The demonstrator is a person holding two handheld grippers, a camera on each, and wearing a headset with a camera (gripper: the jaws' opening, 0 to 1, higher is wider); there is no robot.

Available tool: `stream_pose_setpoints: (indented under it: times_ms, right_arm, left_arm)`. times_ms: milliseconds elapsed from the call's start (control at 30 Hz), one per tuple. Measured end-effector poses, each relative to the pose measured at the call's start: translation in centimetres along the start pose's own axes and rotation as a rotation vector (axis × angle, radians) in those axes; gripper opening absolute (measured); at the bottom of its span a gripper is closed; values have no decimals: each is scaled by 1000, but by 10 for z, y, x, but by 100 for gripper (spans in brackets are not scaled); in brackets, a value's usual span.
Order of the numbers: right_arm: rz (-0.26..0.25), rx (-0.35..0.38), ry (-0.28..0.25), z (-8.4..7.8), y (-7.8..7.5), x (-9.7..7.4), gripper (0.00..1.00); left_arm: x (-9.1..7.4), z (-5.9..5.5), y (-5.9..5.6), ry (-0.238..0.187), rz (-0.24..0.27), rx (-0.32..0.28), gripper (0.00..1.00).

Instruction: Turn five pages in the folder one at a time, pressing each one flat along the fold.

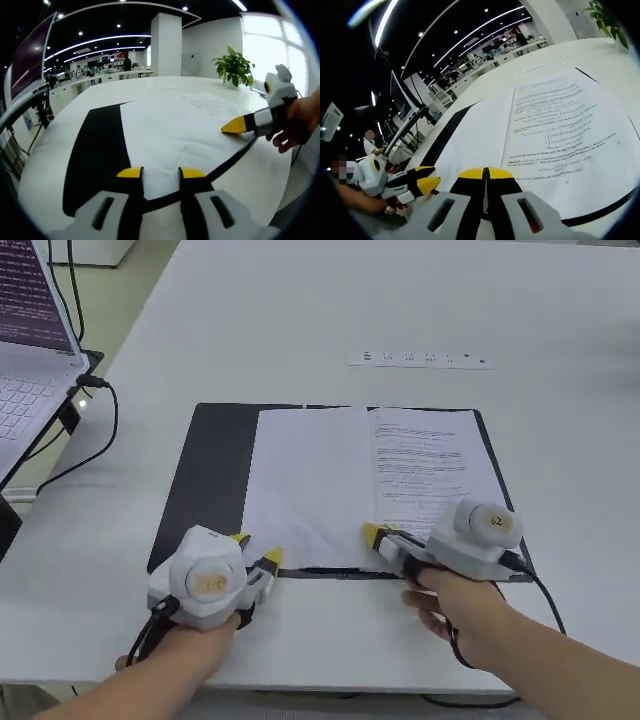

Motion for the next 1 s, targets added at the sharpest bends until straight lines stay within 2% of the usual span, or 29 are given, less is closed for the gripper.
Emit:
stream_pose_setpoints:
  times_ms: [100,233,333,400,500,633,667,733,767,867,967,1000]
  right_arm:
    - [6,-2,17,-11,3,-7,0]
    - [9,10,32,-17,3,-13,0]
    - [6,34,46,-21,4,-17,0]
    - [9,79,54,-23,5,-19,0]
    - [5,96,67,-26,6,-23,0]
    - [-2,133,117,-33,10,-32,0]
    - [-18,143,150,-37,11,-36,0]
    - [-8,149,138,-37,18,-46,0]
    - [10,192,109,-35,23,-52,0]
    - [45,239,75,-29,33,-66,0]
    - [47,225,43,-17,38,-84,0]
    - [42,221,13,-10,39,-92,0]
  left_arm:
    - [-1,0,0,2,0,1,26]
    - [-2,0,0,3,0,1,26]
    - [-3,-1,0,3,0,1,26]
    - [-3,-1,0,4,0,2,26]
    - [-3,0,0,5,0,2,26]
    - [-3,0,0,8,0,0,26]
    - [-3,0,0,9,1,1,26]
    - [-3,0,0,10,3,2,26]
    - [-3,0,-1,13,5,2,26]
    - [-3,3,-1,34,6,1,26]
    - [-3,6,0,65,-2,-5,26]
    - [-3,7,0,82,-15,0,27]
Point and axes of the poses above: the centre of the closed fingertips' face, and the gripper's own axes: x roughly forward along the fingers, y roughly to its left, z roughly out of its top, the point moved 7 cm from there along -x, roughly backward along the fingers, and after that the axes turned 12 degrees about y, right-handed, at the moved point
